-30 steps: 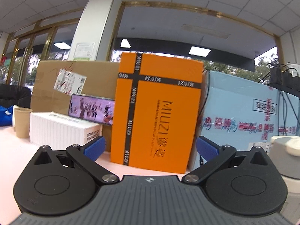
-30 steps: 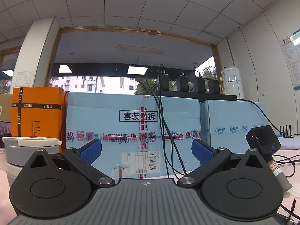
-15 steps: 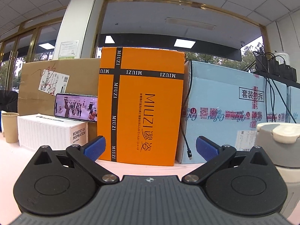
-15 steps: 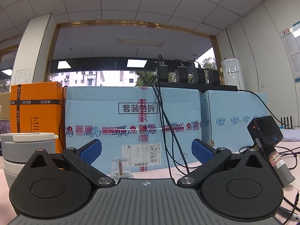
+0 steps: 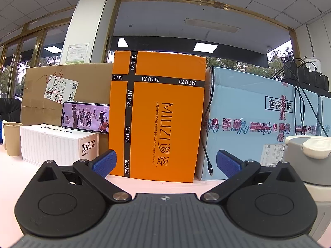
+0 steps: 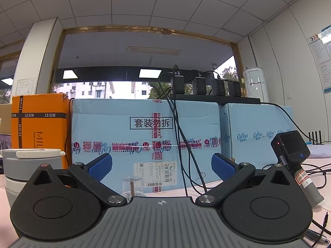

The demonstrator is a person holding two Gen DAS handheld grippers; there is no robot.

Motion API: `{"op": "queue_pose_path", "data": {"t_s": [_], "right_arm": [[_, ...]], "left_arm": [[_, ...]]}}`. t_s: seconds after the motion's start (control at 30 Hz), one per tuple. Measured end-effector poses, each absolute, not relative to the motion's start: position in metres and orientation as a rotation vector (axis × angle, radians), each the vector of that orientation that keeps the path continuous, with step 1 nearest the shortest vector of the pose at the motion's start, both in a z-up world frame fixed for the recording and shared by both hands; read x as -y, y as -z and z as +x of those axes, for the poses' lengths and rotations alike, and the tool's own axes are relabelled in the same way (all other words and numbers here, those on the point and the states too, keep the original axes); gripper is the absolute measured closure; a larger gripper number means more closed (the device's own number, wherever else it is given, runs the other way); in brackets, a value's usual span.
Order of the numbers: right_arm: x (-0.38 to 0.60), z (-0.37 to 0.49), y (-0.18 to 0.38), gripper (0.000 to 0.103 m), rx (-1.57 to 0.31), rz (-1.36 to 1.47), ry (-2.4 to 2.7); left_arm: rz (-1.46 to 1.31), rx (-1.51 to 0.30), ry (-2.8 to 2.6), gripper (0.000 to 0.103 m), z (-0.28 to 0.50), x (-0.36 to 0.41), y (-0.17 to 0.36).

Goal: Clean container

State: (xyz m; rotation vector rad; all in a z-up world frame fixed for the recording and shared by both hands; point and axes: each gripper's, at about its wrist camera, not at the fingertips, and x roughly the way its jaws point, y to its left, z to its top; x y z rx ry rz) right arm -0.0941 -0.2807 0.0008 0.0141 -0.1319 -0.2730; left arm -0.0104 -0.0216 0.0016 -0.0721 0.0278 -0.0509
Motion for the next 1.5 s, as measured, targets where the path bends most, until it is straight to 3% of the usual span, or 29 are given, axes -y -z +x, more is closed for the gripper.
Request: {"op": "queue_pose_path", "data": {"t_s": [1.5], "right_arm": [[0.2859,-0.0961,-0.0003,0.000,0.141,0.039,0.282]], "left_arm": [[-0.074,-0.029,0.052,0.000,-0.0113,0.0203,-0.0014]]}}
